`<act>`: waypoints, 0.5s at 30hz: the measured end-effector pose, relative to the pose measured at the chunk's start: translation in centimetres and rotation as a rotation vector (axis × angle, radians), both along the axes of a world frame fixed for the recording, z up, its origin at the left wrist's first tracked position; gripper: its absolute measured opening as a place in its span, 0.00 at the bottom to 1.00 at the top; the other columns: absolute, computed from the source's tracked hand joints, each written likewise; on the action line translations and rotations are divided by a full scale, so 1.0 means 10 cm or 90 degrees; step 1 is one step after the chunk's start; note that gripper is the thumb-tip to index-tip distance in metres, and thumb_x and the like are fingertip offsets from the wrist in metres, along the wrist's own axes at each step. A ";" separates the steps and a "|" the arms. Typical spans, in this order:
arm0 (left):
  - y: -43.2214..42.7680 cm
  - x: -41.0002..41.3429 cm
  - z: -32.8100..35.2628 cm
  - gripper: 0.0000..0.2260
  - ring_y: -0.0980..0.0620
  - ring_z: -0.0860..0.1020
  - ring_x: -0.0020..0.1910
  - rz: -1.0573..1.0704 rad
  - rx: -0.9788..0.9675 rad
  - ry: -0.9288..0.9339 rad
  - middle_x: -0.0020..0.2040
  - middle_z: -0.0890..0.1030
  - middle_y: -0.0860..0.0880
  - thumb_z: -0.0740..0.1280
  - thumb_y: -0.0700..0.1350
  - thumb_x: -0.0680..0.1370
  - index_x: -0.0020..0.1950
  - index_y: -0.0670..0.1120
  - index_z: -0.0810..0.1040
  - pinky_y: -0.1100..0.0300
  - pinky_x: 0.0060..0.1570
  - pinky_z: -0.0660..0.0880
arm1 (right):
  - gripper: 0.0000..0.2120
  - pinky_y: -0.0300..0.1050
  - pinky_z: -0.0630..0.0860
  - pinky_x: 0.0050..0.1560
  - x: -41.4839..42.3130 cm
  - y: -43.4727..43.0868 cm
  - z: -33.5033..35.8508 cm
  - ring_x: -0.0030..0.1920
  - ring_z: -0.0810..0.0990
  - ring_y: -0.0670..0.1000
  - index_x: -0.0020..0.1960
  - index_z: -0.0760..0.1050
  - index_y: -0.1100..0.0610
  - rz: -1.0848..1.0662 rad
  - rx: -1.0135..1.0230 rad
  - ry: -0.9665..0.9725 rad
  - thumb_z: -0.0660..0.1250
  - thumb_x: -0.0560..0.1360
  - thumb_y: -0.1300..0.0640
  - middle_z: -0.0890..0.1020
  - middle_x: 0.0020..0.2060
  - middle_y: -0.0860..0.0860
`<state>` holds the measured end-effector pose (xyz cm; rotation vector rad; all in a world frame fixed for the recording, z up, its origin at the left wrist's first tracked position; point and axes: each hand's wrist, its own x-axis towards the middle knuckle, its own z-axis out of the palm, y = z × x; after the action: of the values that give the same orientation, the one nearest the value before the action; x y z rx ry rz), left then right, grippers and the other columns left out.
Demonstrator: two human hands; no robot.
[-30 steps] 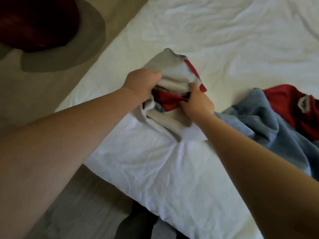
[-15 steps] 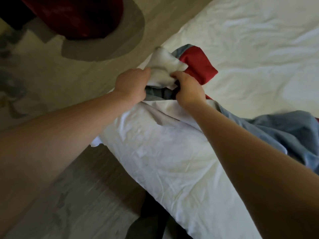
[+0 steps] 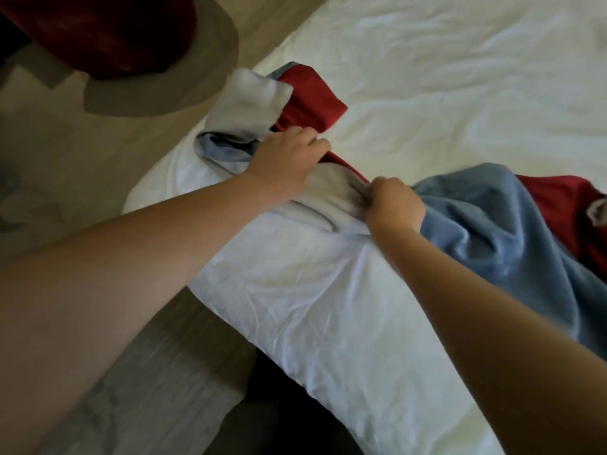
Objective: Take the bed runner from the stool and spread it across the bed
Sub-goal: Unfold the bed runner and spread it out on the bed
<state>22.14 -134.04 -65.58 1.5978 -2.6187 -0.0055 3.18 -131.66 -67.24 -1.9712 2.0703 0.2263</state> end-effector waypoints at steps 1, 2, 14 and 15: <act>0.01 -0.12 0.00 0.17 0.40 0.75 0.50 -0.017 0.016 0.000 0.50 0.76 0.43 0.63 0.35 0.70 0.58 0.42 0.75 0.49 0.40 0.73 | 0.15 0.48 0.72 0.49 -0.12 0.07 0.01 0.56 0.77 0.59 0.60 0.74 0.56 0.001 0.027 -0.010 0.57 0.76 0.63 0.79 0.55 0.57; 0.04 -0.23 0.00 0.17 0.41 0.75 0.52 -0.026 0.037 0.001 0.51 0.75 0.43 0.63 0.35 0.70 0.59 0.43 0.74 0.48 0.42 0.73 | 0.15 0.48 0.73 0.49 -0.20 0.16 0.03 0.55 0.78 0.59 0.60 0.74 0.56 0.021 0.035 -0.018 0.57 0.76 0.62 0.79 0.55 0.57; 0.72 -0.55 -0.28 0.02 0.40 0.79 0.35 -0.186 0.124 -0.126 0.37 0.80 0.42 0.67 0.35 0.71 0.40 0.41 0.78 0.51 0.31 0.74 | 0.12 0.46 0.70 0.40 -0.54 1.16 -0.07 0.49 0.79 0.56 0.57 0.74 0.56 0.124 0.077 -0.044 0.59 0.76 0.66 0.79 0.50 0.54; 0.82 -0.56 -0.34 0.02 0.40 0.80 0.36 -0.179 0.155 -0.127 0.38 0.80 0.42 0.67 0.35 0.72 0.42 0.40 0.78 0.50 0.32 0.74 | 0.12 0.46 0.70 0.40 -0.54 1.26 -0.12 0.50 0.79 0.56 0.57 0.74 0.56 0.132 0.082 -0.048 0.59 0.76 0.66 0.79 0.51 0.54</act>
<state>16.58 -125.89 -68.98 1.3351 -3.0822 -0.1970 -2.25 -119.03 -68.40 -2.0812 1.7597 0.3134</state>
